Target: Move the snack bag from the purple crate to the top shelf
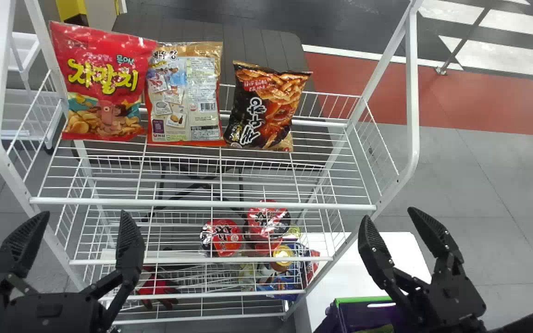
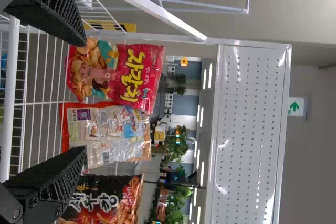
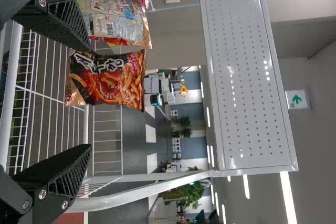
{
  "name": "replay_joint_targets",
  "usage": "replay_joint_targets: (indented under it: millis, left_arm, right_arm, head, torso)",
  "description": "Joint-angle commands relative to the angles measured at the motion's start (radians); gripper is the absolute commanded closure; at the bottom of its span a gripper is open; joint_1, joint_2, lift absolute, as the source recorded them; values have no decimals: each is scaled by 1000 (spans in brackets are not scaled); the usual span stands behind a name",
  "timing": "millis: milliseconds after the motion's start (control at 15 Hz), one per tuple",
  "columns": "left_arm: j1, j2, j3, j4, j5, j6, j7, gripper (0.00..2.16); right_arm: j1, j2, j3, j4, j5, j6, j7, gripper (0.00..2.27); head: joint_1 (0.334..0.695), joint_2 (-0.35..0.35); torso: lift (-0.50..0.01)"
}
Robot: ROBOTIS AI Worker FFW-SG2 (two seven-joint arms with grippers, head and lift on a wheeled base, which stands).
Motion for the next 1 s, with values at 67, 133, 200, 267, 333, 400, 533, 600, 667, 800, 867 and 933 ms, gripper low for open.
replay_joint_targets:
  millis: [67, 133, 200, 267, 333, 400, 533, 600, 667, 800, 867, 933]
  left_arm:
    - [-3, 0, 5, 2, 5, 0, -3, 113]
    - [-3, 0, 9, 2, 8, 0, -6, 113]
    - [-3, 0, 11, 2, 9, 0, -9, 113]
    - [-3, 0, 12, 2, 11, 0, -11, 113]
    - [-3, 0, 14, 2, 11, 0, -12, 113]
    - [-3, 2, 15, 0, 11, 0, -14, 113]
    - [-3, 2, 17, 0, 12, 0, -14, 113]
    - [-3, 2, 17, -3, 12, 0, -15, 113]
    - [-3, 3, 17, -3, 12, 0, -15, 113]
    - [-3, 3, 15, -5, 12, 3, -15, 113]
    - [-3, 3, 15, -6, 14, 6, -15, 113]
    - [-2, 3, 17, -8, 14, 6, -15, 113]
  right_arm:
    - [0, 1, 5, 0, 2, -4, 2, 188]
    - [0, 1, 5, 0, 0, -7, 2, 188]
    - [0, 1, 5, 0, 0, -7, 2, 188]
    - [0, 1, 5, 0, 0, -7, 2, 188]
    - [0, 1, 7, 0, 0, -7, 0, 188]
    - [0, 1, 8, -2, 2, -7, 2, 188]
    - [0, 1, 10, -3, 5, -7, 0, 188]
    - [0, 1, 11, -3, 5, -4, 0, 188]
    - [0, 1, 13, -3, 6, -4, 0, 188]
    - [0, 1, 16, -3, 11, -4, 0, 188]
    - [0, 1, 16, -3, 9, -4, 0, 188]
    - [0, 1, 16, -3, 9, -1, 0, 188]
  head:
    - [695, -230]
    - [695, -229]
    - [695, -227]
    - [695, -224]
    - [695, -222]
    - [695, -221]
    - [695, -217]
    - [695, -215]
    - [695, -214]
    - [695, -210]
    - [695, -209]
    - [695, -208]
  torso:
    - [0]
    - [0]
    - [0]
    - [0]
    - [0]
    - [0]
    - [0]
    - [0]
    - [0]
    - [0]
    - [0]
    - [0]
